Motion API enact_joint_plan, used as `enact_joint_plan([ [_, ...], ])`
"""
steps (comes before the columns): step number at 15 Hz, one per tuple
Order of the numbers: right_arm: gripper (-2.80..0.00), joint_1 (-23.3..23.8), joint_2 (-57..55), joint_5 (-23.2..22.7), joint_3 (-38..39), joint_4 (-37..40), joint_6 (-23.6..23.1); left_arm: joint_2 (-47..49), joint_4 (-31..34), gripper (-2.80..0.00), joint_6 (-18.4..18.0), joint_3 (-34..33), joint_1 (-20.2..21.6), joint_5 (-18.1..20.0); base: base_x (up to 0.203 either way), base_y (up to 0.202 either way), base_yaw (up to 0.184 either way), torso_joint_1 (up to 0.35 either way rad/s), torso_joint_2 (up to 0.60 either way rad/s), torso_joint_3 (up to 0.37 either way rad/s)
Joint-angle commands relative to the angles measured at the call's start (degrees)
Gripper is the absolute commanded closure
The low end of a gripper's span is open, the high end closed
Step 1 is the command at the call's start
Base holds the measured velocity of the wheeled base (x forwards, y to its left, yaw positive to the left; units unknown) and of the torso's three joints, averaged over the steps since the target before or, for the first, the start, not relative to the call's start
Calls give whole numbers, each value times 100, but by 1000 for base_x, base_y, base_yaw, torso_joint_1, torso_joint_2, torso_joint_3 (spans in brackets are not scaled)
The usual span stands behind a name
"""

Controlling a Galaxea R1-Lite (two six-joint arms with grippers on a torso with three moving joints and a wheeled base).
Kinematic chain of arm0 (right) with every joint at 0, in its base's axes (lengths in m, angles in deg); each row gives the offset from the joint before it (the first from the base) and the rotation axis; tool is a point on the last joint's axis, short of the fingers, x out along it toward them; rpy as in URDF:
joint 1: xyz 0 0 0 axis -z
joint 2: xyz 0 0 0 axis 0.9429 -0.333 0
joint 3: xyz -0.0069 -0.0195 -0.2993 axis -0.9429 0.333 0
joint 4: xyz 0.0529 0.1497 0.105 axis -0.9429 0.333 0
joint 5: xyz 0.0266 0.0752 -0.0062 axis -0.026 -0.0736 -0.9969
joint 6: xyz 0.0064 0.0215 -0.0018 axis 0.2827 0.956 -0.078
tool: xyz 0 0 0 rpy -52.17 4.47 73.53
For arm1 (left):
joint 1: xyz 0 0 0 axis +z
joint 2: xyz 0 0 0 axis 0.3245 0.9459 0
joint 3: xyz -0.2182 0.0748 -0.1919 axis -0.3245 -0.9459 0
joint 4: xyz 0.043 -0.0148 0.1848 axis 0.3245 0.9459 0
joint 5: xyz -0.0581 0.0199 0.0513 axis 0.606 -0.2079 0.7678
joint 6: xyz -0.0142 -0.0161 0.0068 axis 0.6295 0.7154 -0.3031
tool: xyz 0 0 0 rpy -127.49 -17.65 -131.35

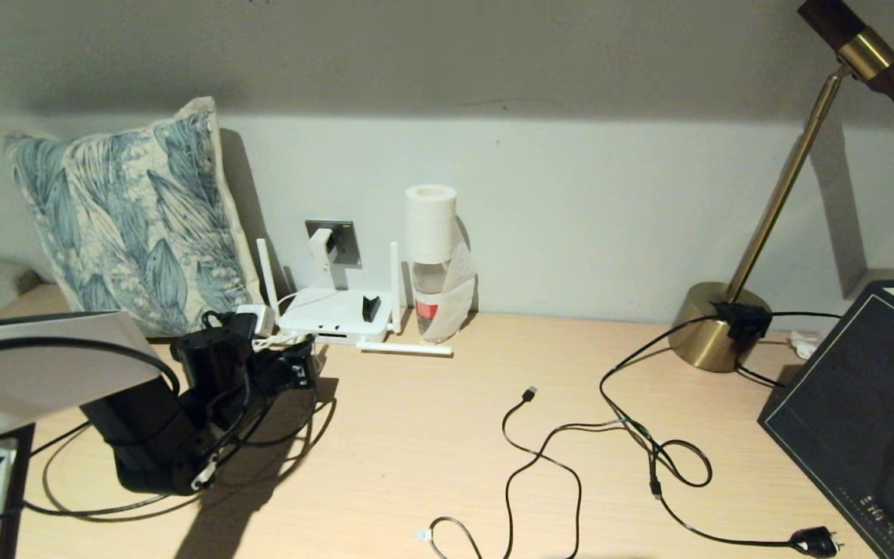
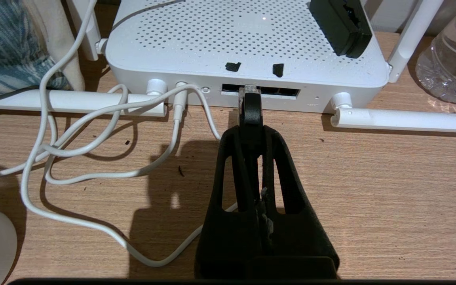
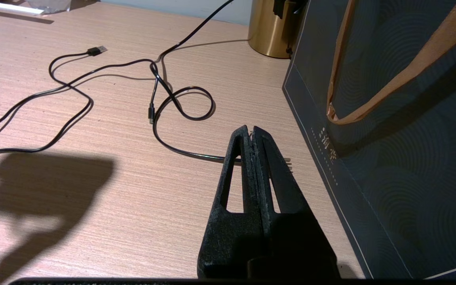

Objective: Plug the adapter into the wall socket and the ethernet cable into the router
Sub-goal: Align cable and router interface, then plug cable into router interface

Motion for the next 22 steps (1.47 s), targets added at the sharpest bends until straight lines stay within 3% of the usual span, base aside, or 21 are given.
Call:
enact_joint_plan([
  [1, 0, -4, -9, -3, -1, 2, -4, 10, -44, 0, 2, 10, 39, 26, 0, 0, 0, 0, 0, 0],
  [22, 0, -2, 0, -4, 2, 2, -4, 168, -44, 0, -7, 229, 66, 52, 0, 0, 0, 0, 0, 0],
])
